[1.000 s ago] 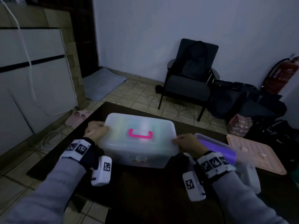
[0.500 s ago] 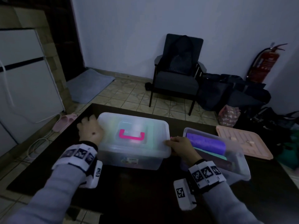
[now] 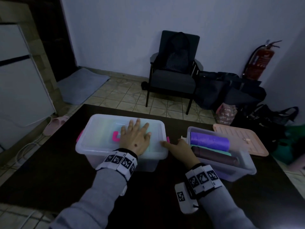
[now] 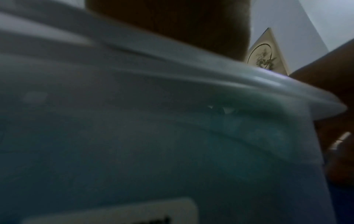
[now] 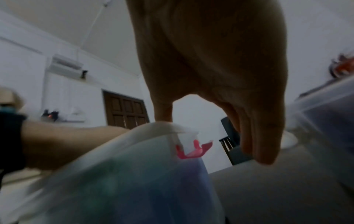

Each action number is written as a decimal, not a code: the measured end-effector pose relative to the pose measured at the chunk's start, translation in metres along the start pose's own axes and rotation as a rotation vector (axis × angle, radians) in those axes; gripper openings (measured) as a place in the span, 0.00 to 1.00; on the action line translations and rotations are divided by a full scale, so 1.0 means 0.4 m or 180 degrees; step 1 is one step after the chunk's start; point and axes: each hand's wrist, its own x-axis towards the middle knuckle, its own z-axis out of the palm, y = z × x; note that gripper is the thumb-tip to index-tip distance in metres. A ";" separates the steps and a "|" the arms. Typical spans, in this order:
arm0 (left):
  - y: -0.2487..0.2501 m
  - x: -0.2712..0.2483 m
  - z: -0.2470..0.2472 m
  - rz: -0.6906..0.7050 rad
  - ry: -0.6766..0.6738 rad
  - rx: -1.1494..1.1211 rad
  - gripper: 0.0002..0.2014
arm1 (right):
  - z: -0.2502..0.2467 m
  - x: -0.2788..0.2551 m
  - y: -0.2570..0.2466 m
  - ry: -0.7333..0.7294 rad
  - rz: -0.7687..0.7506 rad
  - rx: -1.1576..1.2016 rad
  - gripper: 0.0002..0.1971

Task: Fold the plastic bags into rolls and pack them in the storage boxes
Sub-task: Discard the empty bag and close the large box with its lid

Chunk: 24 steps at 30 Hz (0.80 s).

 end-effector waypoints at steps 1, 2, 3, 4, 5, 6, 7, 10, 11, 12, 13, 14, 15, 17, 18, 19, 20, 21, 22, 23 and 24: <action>0.002 0.000 0.000 0.0016 -0.0007 0.0034 0.26 | 0.001 0.002 -0.001 -0.0222 0.0150 0.0404 0.40; 0.005 -0.001 -0.001 0.0029 -0.0022 0.0064 0.26 | 0.004 0.002 0.001 -0.0470 0.0330 0.0976 0.37; 0.007 -0.002 -0.002 0.0036 -0.0028 0.0084 0.25 | 0.008 0.002 0.004 -0.0690 0.0512 0.1563 0.34; 0.005 -0.002 -0.001 0.0041 -0.0022 0.0092 0.25 | 0.013 0.000 0.009 -0.0865 0.0592 0.2048 0.29; 0.002 -0.001 0.000 0.0044 -0.0008 0.0087 0.24 | 0.019 -0.009 0.011 -0.0979 0.0557 0.2346 0.21; -0.004 0.000 0.001 0.0042 0.0008 0.0077 0.24 | 0.025 -0.014 0.013 -0.1041 0.0474 0.2555 0.13; -0.008 0.001 0.003 0.0038 0.0031 0.0072 0.24 | 0.032 -0.017 0.014 -0.1035 0.0337 0.2676 0.08; -0.010 0.001 0.006 0.0013 0.0080 0.0042 0.24 | 0.051 -0.018 0.010 -0.0745 -0.0079 0.2589 0.14; -0.008 0.000 0.006 0.0009 0.0093 0.0033 0.24 | 0.058 -0.015 0.009 -0.0567 -0.0200 0.2359 0.19; -0.007 0.000 0.007 0.0018 0.0104 0.0031 0.24 | 0.064 -0.010 0.009 -0.0356 -0.0333 0.2090 0.22; -0.008 0.000 0.008 0.0031 0.0109 0.0028 0.24 | 0.069 -0.008 0.007 -0.0171 -0.0488 0.1828 0.24; -0.009 0.001 0.009 0.0037 0.0105 0.0027 0.24 | 0.073 -0.007 0.005 -0.0037 -0.0644 0.1624 0.25; -0.010 0.000 0.010 0.0031 0.0100 0.0036 0.24 | 0.079 -0.011 0.001 0.0030 -0.0768 0.1459 0.27; -0.011 0.000 0.014 0.0020 0.0108 0.0074 0.24 | 0.094 -0.017 -0.004 0.0087 -0.0912 0.1208 0.33; -0.010 0.000 0.015 0.0020 0.0109 0.0091 0.24 | 0.100 -0.020 -0.007 0.0097 -0.0931 0.1084 0.37; -0.008 0.001 0.015 0.0024 0.0109 0.0103 0.24 | 0.104 -0.024 -0.011 0.0096 -0.0929 0.0956 0.40; -0.008 0.001 0.016 0.0024 0.0109 0.0111 0.24 | 0.106 -0.024 -0.013 0.0092 -0.0949 0.0835 0.41; -0.007 0.003 0.018 0.0020 0.0106 0.0113 0.24 | 0.106 -0.025 -0.015 0.0085 -0.0996 0.0719 0.41; -0.008 0.003 0.019 0.0018 0.0099 0.0116 0.24 | 0.105 -0.024 -0.016 0.0072 -0.1024 0.0613 0.40; -0.008 0.002 0.020 0.0017 0.0092 0.0117 0.24 | 0.104 -0.026 -0.017 0.0050 -0.1019 0.0518 0.40; -0.009 0.001 0.021 0.0019 0.0089 0.0103 0.24 | 0.103 -0.026 -0.017 0.0035 -0.1007 0.0441 0.40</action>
